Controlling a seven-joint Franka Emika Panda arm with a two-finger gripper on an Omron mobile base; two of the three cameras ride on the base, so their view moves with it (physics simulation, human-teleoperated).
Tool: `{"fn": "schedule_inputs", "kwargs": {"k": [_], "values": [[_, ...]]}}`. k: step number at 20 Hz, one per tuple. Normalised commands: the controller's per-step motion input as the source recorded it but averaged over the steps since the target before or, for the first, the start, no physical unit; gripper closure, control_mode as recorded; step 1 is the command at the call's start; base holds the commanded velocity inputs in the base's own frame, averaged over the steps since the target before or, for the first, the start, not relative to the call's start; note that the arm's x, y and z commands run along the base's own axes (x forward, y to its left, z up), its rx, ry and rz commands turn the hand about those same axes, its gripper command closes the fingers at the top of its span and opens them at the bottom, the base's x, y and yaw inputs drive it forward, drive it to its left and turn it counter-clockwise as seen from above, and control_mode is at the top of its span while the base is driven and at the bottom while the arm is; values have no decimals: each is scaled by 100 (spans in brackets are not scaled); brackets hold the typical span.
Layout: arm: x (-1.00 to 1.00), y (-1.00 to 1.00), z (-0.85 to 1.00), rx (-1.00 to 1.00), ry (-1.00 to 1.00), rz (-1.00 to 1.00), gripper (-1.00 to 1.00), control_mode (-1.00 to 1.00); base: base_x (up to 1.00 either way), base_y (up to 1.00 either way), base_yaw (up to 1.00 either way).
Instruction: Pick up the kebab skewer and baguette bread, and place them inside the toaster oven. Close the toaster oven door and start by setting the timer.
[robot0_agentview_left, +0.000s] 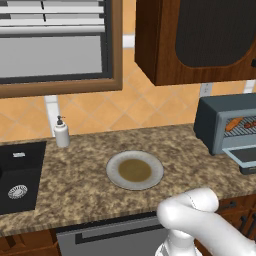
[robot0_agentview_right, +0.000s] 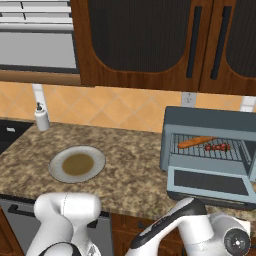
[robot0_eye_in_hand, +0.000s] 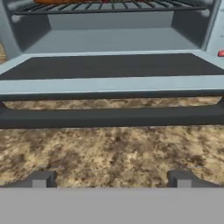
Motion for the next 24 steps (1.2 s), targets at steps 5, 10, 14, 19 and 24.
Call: {"fn": "schedule_inputs", "kwargs": {"k": [5, 10, 14, 19, 24], "values": [[42, 12, -1, 0, 0, 0, -100, -100, 0, 0, 0], [38, 0, -3, 0, 0, 0, -100, -100, 0, 0, 0], [13, 0, -13, 0, 0, 0, -100, -100, 0, 0, 0], [2, -3, -18, 0, 0, 0, -100, -100, 0, 0, 0], [21, 0, -20, 0, 0, 0, -100, -100, 0, 0, 0]]}}
